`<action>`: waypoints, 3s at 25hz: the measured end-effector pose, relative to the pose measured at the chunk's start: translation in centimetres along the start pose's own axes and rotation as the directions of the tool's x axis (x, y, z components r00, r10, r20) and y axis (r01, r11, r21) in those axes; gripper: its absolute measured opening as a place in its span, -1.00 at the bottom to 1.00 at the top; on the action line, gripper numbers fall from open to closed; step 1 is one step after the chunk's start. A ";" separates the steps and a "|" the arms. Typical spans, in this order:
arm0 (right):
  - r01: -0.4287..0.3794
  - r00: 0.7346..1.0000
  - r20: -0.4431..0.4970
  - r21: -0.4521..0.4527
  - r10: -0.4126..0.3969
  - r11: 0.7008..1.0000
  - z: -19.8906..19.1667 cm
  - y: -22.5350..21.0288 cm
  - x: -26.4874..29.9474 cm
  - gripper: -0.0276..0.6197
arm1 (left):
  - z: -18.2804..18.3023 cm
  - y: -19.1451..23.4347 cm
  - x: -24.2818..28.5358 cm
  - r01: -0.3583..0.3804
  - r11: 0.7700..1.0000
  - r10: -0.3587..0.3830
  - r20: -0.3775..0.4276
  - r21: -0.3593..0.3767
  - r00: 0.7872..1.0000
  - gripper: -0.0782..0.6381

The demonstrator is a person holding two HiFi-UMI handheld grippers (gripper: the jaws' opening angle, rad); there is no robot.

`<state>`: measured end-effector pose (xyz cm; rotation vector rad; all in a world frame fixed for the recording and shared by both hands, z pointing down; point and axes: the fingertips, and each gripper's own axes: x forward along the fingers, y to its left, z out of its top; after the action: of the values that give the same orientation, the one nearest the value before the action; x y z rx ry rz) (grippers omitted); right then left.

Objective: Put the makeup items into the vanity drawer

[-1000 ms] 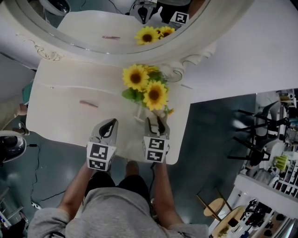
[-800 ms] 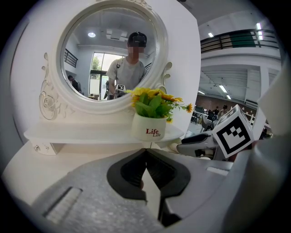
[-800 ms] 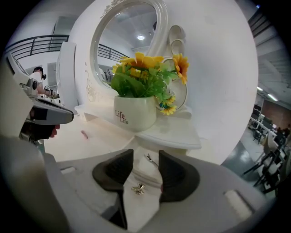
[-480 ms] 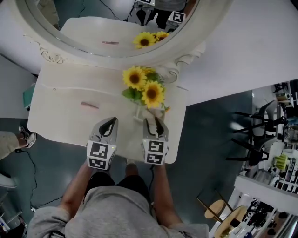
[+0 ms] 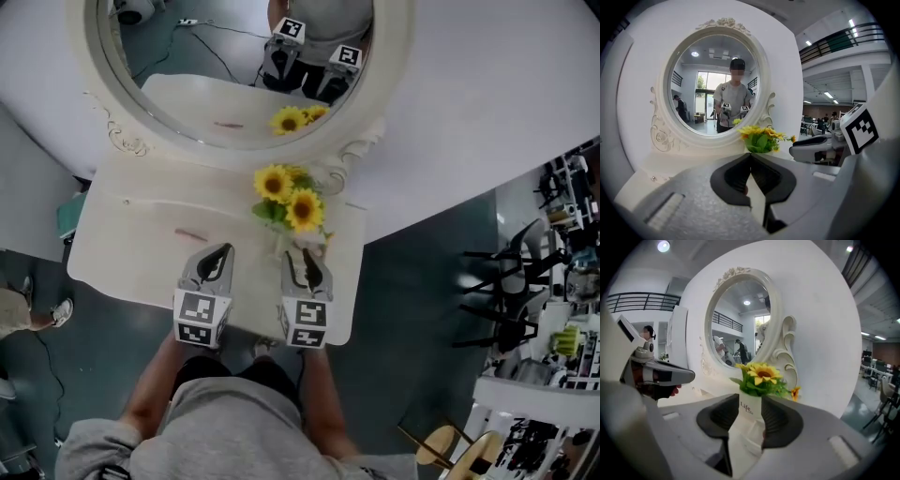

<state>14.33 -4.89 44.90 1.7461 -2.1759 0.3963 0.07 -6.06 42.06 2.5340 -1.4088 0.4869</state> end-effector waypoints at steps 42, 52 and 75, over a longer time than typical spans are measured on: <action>-0.353 0.923 0.061 -0.266 0.381 0.897 6.3 17.9 3.2 -0.90 | -2.1 12.3 -10.0 -0.340 0.933 0.343 0.005 -0.120 0.939 -0.75; -0.470 0.881 -0.101 -0.308 0.463 0.827 0.9 21.8 9.7 -0.90 | -8.4 16.4 -9.5 -0.424 0.882 0.410 -0.109 -0.207 0.905 -0.75; -0.658 0.741 -0.422 -0.299 0.523 0.691 -11.5 23.0 18.4 -0.35 | -18.4 17.5 -5.4 -0.500 0.809 0.419 -0.295 -0.308 0.859 -0.75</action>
<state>-11.00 -11.64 62.66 0.6452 -2.3176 0.2698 -20.89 -4.90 57.30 1.7734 -1.8324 0.4884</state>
